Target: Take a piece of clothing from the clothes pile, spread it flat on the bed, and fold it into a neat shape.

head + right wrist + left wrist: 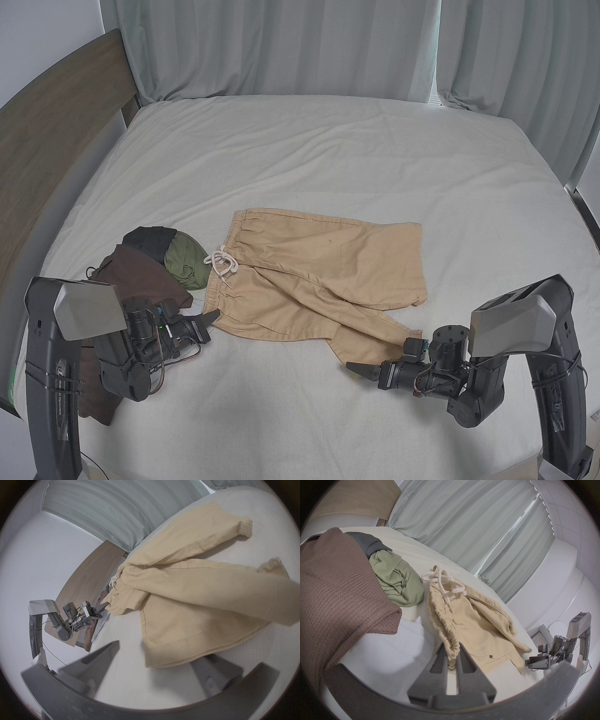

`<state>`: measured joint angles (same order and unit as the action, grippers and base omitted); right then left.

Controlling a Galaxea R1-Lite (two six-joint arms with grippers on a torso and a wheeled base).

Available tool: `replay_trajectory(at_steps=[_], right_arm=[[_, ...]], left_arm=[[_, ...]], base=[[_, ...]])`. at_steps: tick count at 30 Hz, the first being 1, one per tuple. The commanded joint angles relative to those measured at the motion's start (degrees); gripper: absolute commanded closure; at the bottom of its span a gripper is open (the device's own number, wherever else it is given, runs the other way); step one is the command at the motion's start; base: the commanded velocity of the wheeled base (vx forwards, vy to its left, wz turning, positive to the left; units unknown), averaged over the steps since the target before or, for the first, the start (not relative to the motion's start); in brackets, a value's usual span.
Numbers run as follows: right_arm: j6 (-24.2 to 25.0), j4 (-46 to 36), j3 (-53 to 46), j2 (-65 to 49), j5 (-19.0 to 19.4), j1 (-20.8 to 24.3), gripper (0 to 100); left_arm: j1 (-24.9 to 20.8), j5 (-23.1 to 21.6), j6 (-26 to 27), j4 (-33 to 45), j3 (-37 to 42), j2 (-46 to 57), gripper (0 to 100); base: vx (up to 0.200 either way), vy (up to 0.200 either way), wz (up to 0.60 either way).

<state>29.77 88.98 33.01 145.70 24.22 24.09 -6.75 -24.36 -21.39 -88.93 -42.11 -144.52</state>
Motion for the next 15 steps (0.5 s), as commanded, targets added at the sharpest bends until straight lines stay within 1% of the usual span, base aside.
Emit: replay_trajectory(at_steps=[1,10,15], right_arm=[[-0.24,-0.03,0.30,2.13,-0.05,0.08,100],[-0.41,-0.03,0.03,1.51,-0.23,-0.01,100],[-0.41,-0.03,-3.04,-1.47,-1.72,-0.45,100]], left_arm=[[-0.01,0.01,-0.05,-0.10,0.01,0.03,100],[-0.01,0.01,-0.05,-0.01,0.01,0.12,100],[0.07,0.27,0.21,-0.10,-0.17,0.73,100]], base=[[0.000,0.000,0.00],[0.000,0.000,0.00],[0.000,0.000,0.00]])
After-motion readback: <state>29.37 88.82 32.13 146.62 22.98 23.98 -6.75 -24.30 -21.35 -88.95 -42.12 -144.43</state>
